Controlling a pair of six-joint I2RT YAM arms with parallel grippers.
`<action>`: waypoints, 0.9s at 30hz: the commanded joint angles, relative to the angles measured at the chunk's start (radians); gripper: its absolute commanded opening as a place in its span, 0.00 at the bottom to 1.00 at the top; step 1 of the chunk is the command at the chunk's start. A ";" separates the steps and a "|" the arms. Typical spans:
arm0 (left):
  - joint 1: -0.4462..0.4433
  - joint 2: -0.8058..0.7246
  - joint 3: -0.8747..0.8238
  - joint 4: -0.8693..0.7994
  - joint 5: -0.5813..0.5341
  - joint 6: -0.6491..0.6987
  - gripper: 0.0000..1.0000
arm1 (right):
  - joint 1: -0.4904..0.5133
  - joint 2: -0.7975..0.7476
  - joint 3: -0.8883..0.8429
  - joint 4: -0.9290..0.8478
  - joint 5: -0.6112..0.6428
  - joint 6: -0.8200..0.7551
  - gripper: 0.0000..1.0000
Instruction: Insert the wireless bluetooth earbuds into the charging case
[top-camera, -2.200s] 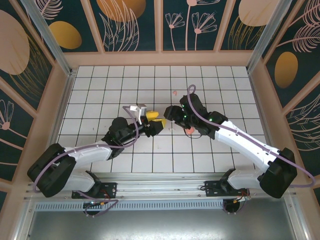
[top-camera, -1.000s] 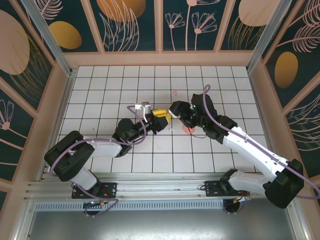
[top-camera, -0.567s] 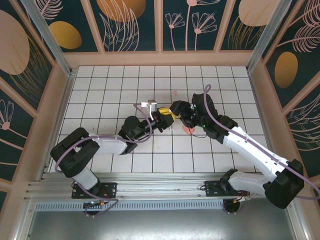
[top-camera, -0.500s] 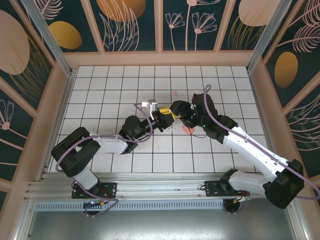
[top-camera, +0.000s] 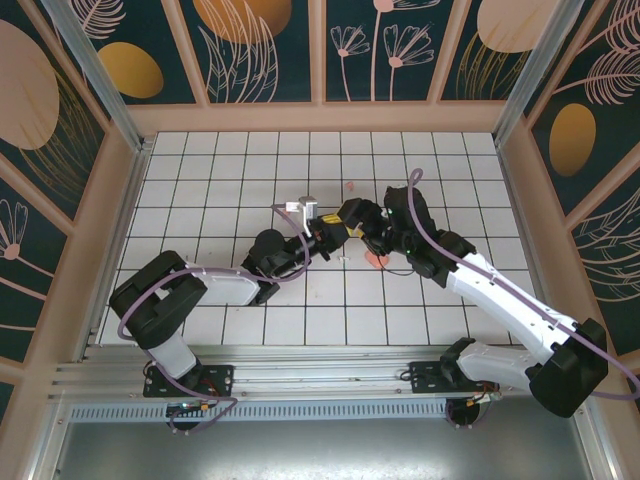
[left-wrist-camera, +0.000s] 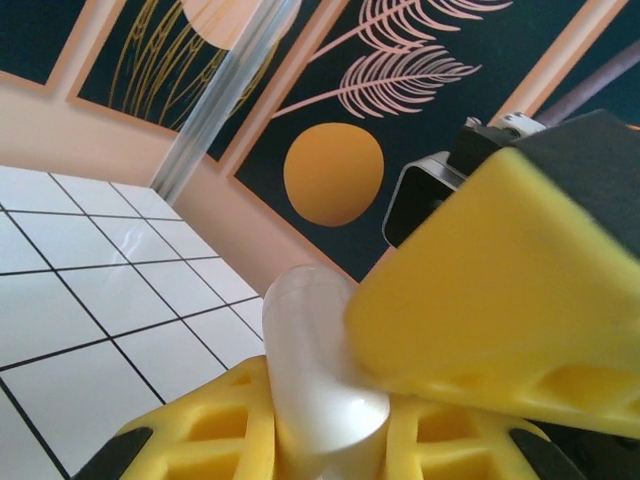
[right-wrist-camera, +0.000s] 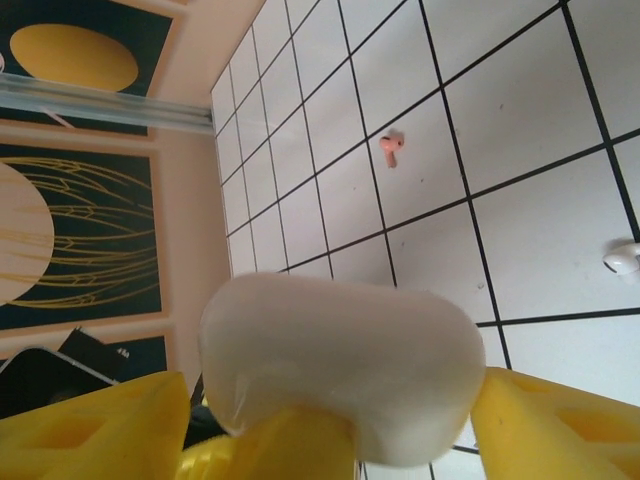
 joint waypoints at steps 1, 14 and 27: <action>0.002 -0.047 0.019 -0.031 -0.030 -0.035 0.06 | -0.009 -0.019 0.026 0.012 -0.014 -0.041 0.78; 0.152 -0.218 0.037 -0.240 0.132 -0.200 0.00 | -0.133 -0.056 0.070 0.079 -0.140 -0.173 0.70; 0.173 -0.265 0.136 -0.182 0.240 -0.459 0.00 | -0.134 -0.105 -0.065 0.438 -0.291 -0.171 0.53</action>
